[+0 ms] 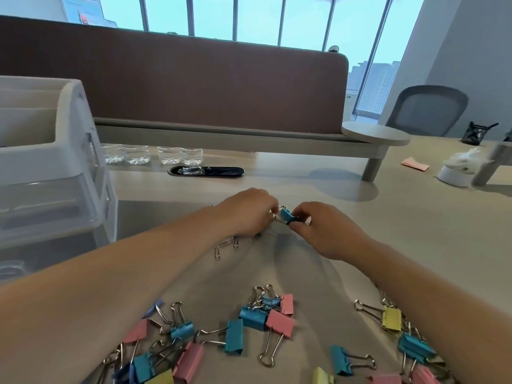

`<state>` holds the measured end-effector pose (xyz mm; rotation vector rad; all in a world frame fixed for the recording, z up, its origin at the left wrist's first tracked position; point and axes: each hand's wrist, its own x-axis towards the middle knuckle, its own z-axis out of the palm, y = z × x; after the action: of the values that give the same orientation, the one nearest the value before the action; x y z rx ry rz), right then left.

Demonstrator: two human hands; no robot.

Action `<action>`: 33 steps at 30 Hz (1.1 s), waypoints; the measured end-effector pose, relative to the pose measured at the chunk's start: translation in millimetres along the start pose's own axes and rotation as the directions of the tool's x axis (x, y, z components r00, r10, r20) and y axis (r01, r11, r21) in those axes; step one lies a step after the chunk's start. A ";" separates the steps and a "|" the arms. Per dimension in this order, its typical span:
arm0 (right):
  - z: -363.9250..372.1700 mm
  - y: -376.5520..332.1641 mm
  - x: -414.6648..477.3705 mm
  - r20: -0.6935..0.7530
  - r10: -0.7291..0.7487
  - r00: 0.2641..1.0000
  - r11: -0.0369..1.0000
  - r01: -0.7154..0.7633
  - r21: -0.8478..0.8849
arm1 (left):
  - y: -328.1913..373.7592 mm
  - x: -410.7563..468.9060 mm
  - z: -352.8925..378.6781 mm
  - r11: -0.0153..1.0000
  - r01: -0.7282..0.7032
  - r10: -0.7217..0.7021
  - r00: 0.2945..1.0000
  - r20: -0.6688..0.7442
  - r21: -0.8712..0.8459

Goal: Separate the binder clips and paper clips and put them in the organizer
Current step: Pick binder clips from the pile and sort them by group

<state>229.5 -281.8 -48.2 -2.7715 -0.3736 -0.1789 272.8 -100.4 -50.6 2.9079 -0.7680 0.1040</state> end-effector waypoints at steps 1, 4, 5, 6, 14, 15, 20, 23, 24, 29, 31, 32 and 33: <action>-1.6 0.0 -2.5 0.003 0.016 1.000 1.000 -0.016 0.009 | 1.9 -3.4 -3.2 1.000 0.014 -0.014 1.000 0.012 -0.007; -8.8 -2.2 -14.5 0.026 0.054 0.998 0.997 -0.055 0.063 | 8.9 -20.7 -15.0 0.999 0.044 -0.043 0.999 0.023 -0.021; -11.7 -4.3 -19.3 0.046 0.066 0.997 0.994 -0.070 0.079 | 11.4 -26.6 -19.9 0.997 0.062 -0.062 0.998 0.024 -0.039; -10.8 -4.3 -21.0 0.068 0.078 0.995 0.992 -0.084 0.097 | 11.5 -29.5 -19.9 0.995 0.076 -0.075 0.997 0.026 -0.059; -13.2 -34.4 -70.7 0.242 0.045 0.969 0.997 -0.059 0.051 | 49.7 -89.8 -21.2 0.994 0.101 -0.093 0.982 0.162 -0.043; -13.1 -38.0 -75.5 0.253 0.033 0.967 0.998 -0.047 0.051 | 53.4 -94.5 -18.8 0.995 0.097 -0.090 0.982 0.164 -0.035; -19.8 -43.5 -91.4 0.293 0.021 0.956 0.991 -0.058 0.118 | 65.5 -112.7 -18.8 0.995 0.080 -0.068 0.982 0.178 -0.060; -23.7 -40.9 -93.0 0.331 0.021 0.943 0.989 -0.069 0.133 | 64.0 -121.5 -18.6 0.993 0.062 -0.039 0.974 0.222 -0.099; -24.7 -39.3 -92.8 0.342 0.026 0.939 0.989 -0.074 0.128 | 63.5 -122.9 -18.7 0.993 0.058 -0.034 0.972 0.234 -0.099; -23.8 -29.2 -83.7 0.277 0.081 0.958 0.984 -0.120 0.128 | 59.4 -118.4 -24.1 0.993 0.046 -0.022 0.976 0.218 -0.107; -21.7 -25.0 -75.9 0.219 0.090 0.971 0.985 -0.120 0.127 | 55.3 -110.6 -25.9 0.995 0.040 -0.021 0.982 0.188 -0.097; -20.1 -22.6 -70.7 0.186 0.091 0.978 0.986 -0.115 0.122 | 52.4 -105.1 -26.0 0.995 0.036 -0.020 0.985 0.173 -0.090; -18.7 -20.4 -65.1 0.152 0.092 0.984 0.987 -0.110 0.115 | 49.4 -99.5 -26.3 0.995 0.037 -0.023 0.988 0.155 -0.088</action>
<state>160.0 -285.0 -35.2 -2.6805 -0.2692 0.0710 161.0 -90.7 -29.1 2.8653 -0.7303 -0.1563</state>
